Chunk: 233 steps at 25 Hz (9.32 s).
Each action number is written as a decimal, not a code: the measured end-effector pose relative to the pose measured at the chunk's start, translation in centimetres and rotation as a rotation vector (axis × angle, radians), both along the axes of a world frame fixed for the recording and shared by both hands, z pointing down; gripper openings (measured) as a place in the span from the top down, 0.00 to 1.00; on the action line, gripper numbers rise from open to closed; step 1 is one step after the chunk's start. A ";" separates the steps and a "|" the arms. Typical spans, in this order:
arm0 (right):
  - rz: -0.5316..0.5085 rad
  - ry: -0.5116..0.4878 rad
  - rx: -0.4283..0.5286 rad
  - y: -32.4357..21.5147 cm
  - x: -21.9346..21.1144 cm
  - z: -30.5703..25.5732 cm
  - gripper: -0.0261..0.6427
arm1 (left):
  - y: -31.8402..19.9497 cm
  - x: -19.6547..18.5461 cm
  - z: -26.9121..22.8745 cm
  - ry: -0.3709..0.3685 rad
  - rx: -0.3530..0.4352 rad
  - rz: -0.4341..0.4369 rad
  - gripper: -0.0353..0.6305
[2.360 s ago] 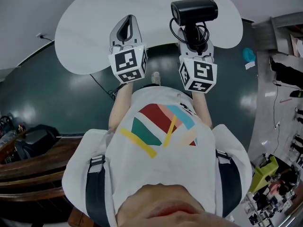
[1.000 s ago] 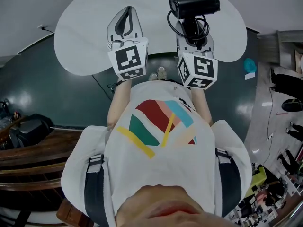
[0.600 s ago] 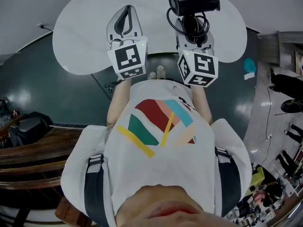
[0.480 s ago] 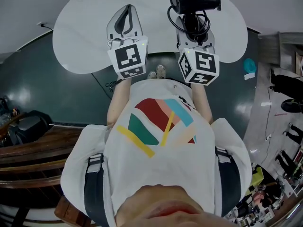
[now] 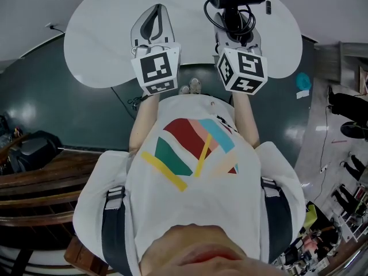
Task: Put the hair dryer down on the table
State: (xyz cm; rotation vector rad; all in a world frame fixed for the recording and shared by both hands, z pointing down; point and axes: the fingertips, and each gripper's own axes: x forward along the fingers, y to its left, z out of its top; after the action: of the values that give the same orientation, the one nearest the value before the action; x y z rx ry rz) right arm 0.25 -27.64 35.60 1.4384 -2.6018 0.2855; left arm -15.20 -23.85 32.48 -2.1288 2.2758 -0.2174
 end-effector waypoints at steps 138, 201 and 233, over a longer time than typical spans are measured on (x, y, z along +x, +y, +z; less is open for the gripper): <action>-0.099 0.347 -0.579 -1.6 -3.2 22.5 0.56 | 3.2 -3.1 0.0 -0.028 -0.034 -0.107 0.93; 0.055 0.054 0.157 4.3 -0.8 -2.4 0.95 | 3.8 1.6 -1.9 -0.023 0.037 0.041 0.93; 0.046 0.051 0.183 3.4 -1.3 -3.2 0.95 | 2.8 0.9 -1.3 -0.011 0.024 0.028 0.93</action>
State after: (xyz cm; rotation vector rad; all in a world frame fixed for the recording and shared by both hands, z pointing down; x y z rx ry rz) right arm -1.05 -24.23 32.40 1.5419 -2.6142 0.0148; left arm -14.30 -21.07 31.15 -2.1412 2.2288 -0.1998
